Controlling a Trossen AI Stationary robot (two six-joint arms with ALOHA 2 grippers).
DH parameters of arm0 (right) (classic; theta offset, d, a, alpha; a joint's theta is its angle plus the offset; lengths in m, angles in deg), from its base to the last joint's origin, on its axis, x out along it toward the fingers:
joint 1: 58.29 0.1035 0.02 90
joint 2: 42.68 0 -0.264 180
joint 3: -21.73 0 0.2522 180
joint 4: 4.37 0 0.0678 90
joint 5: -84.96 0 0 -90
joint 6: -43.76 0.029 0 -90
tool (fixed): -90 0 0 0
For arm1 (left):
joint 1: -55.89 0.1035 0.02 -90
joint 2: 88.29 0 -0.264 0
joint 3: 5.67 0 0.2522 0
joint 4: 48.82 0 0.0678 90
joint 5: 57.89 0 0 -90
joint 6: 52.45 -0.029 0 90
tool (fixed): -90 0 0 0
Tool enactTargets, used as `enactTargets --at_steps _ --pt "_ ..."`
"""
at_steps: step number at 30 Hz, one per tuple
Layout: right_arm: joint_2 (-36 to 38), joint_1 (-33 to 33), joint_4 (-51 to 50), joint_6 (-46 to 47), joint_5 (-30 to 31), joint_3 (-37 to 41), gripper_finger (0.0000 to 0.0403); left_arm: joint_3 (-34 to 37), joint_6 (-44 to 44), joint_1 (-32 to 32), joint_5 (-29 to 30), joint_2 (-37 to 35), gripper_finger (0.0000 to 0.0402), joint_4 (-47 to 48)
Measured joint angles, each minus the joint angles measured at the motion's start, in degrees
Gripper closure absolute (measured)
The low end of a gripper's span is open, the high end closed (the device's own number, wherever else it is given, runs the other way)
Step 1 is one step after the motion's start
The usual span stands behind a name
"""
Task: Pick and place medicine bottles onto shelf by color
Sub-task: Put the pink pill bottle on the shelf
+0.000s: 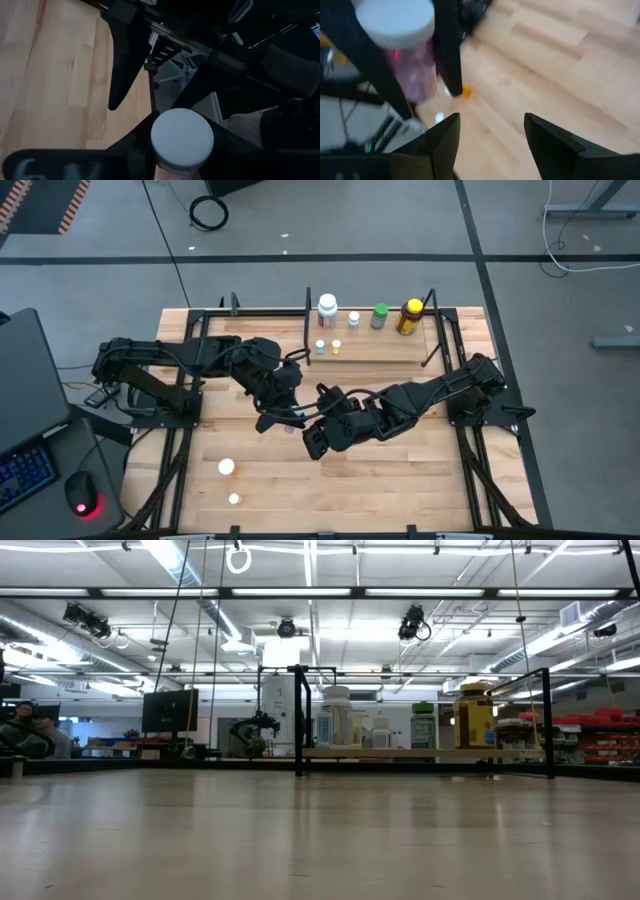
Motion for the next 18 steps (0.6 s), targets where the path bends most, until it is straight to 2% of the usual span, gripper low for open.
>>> enactTargets --at_steps 4,6,9,11,14,18 --pt "-0.02 0.13 1.69 1.75 6.67 0.02 0.0174 0.0 0.29 0.52 -0.16 -0.03 0.029 -0.02" --pt "-0.02 0.08 1.94 1.61 5.24 0.02 0.0174 0.0 0.84 0.77 -0.52 -0.13 0.0291 0.1" --pt "-0.02 0.01 0.36 0.74 -1.15 0.17 0.0174 0.0 1.26 1.4 -0.32 -0.07 0.0297 -0.2" --pt "-0.04 0.91 -0.03 0.76 -1.4 1.11 0.0174 0.0 2.21 2.29 -0.1 -0.07 0.03 -0.94" --pt "-0.13 2.96 0.81 0.26 4.07 1.21 0.0174 0.0 4.91 3.79 0.04 -0.07 0.0299 -2.76" --pt "-0.07 5.23 1.93 -0.51 14.99 1.18 0.0174 0.0 9.45 5.74 -0.14 -0.07 0.0293 -8.18"
